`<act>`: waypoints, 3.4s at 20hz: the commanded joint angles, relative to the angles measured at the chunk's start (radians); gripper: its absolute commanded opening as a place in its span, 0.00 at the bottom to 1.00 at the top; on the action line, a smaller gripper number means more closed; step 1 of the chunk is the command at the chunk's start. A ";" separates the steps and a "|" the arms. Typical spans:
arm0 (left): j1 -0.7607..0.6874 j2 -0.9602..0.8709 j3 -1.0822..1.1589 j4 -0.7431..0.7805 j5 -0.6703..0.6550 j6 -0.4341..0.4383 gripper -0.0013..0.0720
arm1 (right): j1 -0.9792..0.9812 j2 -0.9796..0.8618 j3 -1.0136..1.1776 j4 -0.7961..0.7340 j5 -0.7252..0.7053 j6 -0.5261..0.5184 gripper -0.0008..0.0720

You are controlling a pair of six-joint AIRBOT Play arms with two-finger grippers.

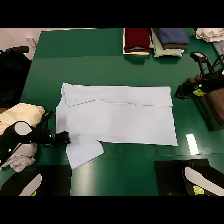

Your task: Fold the shirts.

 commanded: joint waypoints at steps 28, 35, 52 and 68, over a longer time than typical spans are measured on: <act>-0.001 0.025 0.209 0.118 -0.135 0.067 0.05 | -0.225 0.265 -0.627 0.223 -0.002 -0.126 0.03; 0.000 0.348 0.212 0.156 -0.469 0.006 0.05 | -0.092 0.437 -0.415 -0.021 0.180 -0.014 0.03; 0.000 -0.372 0.556 0.186 0.013 0.187 0.05 | -0.040 -0.210 0.043 0.026 -0.012 -0.001 0.04; -0.048 -0.414 0.758 0.057 -0.026 0.149 0.05 | -0.250 -0.398 0.139 0.244 0.049 -0.179 0.81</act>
